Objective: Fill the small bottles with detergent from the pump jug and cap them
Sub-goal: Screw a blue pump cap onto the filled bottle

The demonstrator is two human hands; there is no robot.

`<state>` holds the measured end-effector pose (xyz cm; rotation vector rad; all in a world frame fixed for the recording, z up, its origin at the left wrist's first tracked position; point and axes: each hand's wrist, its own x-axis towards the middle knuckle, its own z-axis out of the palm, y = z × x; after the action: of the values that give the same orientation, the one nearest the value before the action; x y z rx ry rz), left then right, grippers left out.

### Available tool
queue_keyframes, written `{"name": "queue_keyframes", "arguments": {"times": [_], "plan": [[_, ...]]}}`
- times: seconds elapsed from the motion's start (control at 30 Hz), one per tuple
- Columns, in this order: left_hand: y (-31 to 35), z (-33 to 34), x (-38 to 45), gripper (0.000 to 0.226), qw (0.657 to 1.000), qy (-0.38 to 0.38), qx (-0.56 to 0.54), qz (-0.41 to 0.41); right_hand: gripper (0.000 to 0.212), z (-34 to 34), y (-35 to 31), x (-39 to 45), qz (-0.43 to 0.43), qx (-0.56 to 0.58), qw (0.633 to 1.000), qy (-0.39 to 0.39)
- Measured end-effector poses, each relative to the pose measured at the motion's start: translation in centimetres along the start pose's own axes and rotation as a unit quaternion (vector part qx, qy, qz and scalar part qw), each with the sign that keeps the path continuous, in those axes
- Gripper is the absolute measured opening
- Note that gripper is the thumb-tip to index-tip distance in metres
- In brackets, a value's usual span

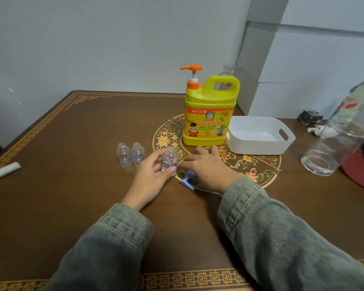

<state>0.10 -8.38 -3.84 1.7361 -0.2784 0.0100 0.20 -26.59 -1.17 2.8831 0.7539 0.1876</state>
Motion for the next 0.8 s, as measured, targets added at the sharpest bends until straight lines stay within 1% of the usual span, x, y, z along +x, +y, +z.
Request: {"name": "queue_keyframes", "arguments": {"times": [0.13, 0.23, 0.33, 0.37, 0.4, 0.43, 0.47, 0.5, 0.57, 0.63, 0.67, 0.7, 0.8], "plan": [[-0.2, -0.1, -0.2, 0.05, 1.0, 0.005, -0.011, -0.002, 0.028, 0.0, -0.1, 0.1, -0.017, -0.001, 1.0, 0.0], [-0.5, -0.2, -0.3, 0.049, 1.0, 0.001, -0.016, -0.001, 0.024, 0.6, -0.1, 0.2, -0.01, -0.003, 1.0, 0.001], [-0.6, -0.4, -0.6, 0.049, 1.0, 0.002, -0.023, -0.001, 0.025, 0.6, 0.9, 0.3, 0.022, 0.068, 0.997, 0.032], [-0.5, -0.4, -0.6, 0.049, 1.0, 0.004, -0.03, -0.003, 0.026, 0.4, 1.5, 0.4, 0.048, 0.104, 0.992, 0.057], [-0.5, -0.4, -0.7, 0.049, 0.999, 0.006, -0.034, -0.003, 0.026, 0.1, 2.0, 0.4, 0.08, 0.142, 0.982, 0.1], [-0.5, -0.4, -0.7, 0.048, 0.999, 0.008, -0.036, -0.002, 0.025, -0.4, 2.3, 0.4, 0.115, 0.188, 0.962, 0.159], [-0.5, -0.4, -0.7, 0.048, 0.999, 0.009, -0.037, 0.0, 0.022, -1.1, 2.5, 0.4, 0.151, 0.251, 0.931, 0.219], [-0.6, -0.4, -0.6, 0.048, 0.999, 0.009, -0.038, 0.001, 0.021, -1.9, 2.4, 0.4, 0.182, 0.331, 0.888, 0.263], [-0.8, -0.3, -0.4, 0.048, 0.999, 0.004, -0.039, 0.0, 0.02, -3.4, 1.9, 0.4, 0.201, 0.492, 0.797, 0.288], [-1.0, 0.0, -0.3, 0.05, 0.999, -0.006, -0.034, -0.002, 0.022, -4.3, 1.4, 0.6, 0.182, 0.588, 0.733, 0.29], [-1.1, 0.1, -0.3, 0.051, 0.999, -0.011, -0.03, -0.002, 0.022, -4.5, 1.1, 0.7, 0.168, 0.619, 0.709, 0.292], [-1.2, 0.2, -0.3, 0.052, 0.999, -0.015, -0.028, -0.001, 0.022, -4.6, 0.8, 0.8, 0.156, 0.641, 0.693, 0.292], [-1.2, 0.4, -0.3, 0.051, 0.999, -0.024, -0.028, -0.001, 0.022, -4.5, 0.0, 1.2, 0.144, 0.664, 0.677, 0.282]]}}
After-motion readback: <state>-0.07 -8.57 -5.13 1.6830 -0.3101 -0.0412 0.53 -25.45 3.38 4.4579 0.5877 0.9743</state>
